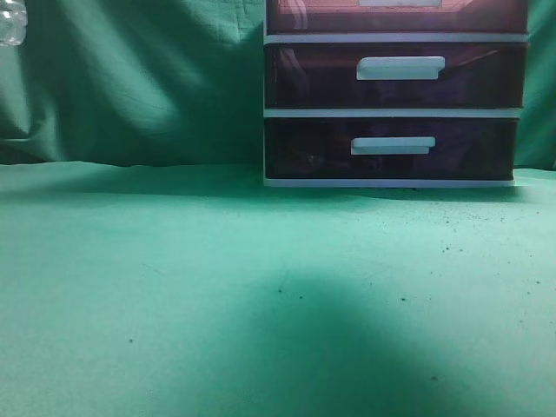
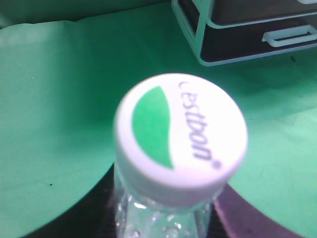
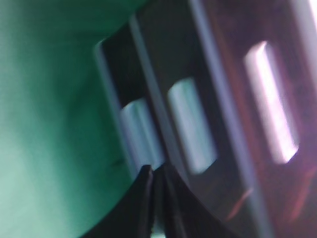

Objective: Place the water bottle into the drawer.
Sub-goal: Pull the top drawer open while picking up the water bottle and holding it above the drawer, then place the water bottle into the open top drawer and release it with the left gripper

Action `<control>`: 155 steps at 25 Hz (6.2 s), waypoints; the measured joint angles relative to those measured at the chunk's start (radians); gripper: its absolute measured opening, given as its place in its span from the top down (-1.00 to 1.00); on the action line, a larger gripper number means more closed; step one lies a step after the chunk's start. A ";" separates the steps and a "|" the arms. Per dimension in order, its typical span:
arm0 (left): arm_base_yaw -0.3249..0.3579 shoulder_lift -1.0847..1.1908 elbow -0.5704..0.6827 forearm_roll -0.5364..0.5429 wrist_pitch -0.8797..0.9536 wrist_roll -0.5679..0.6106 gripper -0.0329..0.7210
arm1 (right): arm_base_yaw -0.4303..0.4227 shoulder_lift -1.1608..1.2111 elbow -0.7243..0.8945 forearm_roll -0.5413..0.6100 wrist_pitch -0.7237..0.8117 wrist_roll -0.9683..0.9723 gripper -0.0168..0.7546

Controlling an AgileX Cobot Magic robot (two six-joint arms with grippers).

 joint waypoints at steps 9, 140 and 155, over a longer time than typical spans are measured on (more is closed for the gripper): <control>0.000 0.000 0.000 -0.031 0.000 0.000 0.26 | -0.011 0.187 -0.028 -0.193 -0.392 -0.179 0.19; -0.320 1.069 -1.053 0.011 -0.700 0.025 -0.34 | 0.081 0.091 0.237 0.115 -0.586 -0.451 0.73; -0.337 1.031 -1.294 0.313 0.037 -0.008 0.62 | 0.081 0.091 0.239 0.128 -0.596 -0.472 0.73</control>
